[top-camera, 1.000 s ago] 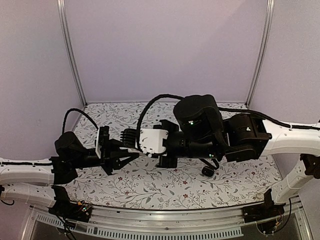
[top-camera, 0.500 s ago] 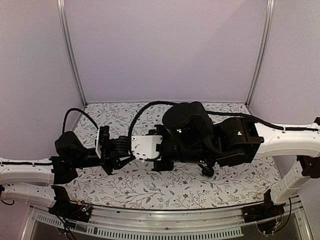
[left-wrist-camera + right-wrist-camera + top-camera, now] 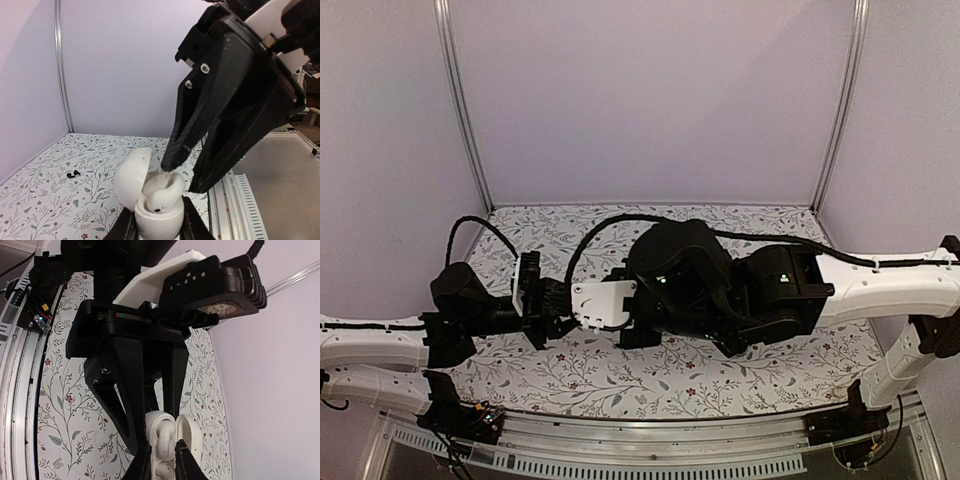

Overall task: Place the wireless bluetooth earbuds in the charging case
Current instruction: Adjust the left earbud in the left side groove of the charging case.

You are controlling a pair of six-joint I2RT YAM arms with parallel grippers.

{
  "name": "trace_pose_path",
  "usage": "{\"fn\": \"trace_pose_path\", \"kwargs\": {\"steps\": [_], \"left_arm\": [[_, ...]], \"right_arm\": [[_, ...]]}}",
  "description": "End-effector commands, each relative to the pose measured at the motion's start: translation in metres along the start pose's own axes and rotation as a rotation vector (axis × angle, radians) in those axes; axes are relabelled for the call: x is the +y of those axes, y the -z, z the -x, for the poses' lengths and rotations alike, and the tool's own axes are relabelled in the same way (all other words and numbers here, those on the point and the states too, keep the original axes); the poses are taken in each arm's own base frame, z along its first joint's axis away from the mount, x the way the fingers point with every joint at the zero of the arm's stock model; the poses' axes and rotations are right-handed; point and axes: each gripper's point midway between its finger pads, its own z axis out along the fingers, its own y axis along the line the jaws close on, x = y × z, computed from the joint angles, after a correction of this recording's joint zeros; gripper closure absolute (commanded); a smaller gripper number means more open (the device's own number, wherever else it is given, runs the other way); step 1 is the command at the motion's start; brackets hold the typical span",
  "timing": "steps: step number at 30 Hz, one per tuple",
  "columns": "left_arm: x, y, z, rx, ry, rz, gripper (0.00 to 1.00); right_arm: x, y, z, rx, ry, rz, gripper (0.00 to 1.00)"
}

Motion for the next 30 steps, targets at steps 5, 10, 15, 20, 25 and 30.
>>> {"fn": "trace_pose_path", "kwargs": {"steps": [5,10,15,20,25,30], "left_arm": [[-0.001,-0.004,0.012,-0.02,-0.024,-0.008,1.0],[-0.002,-0.005,0.013,-0.018,-0.029,-0.012,1.0],[-0.004,-0.006,0.013,-0.014,-0.034,-0.021,1.0],[-0.006,-0.006,0.014,-0.016,-0.046,-0.029,1.0],[-0.009,-0.007,0.014,-0.013,-0.055,-0.036,1.0],[-0.011,-0.004,0.015,-0.02,-0.063,-0.038,1.0]], "right_arm": [[-0.013,0.001,0.006,0.002,-0.004,-0.069,0.84],[-0.014,0.001,0.007,-0.001,-0.001,-0.069,0.85],[-0.011,0.0,0.006,0.002,0.005,-0.062,0.86],[-0.011,0.001,0.007,-0.007,-0.001,-0.054,0.92],[-0.01,0.003,0.009,-0.018,-0.012,-0.044,0.99],[-0.009,0.006,0.01,-0.028,-0.021,-0.027,1.0]]}}
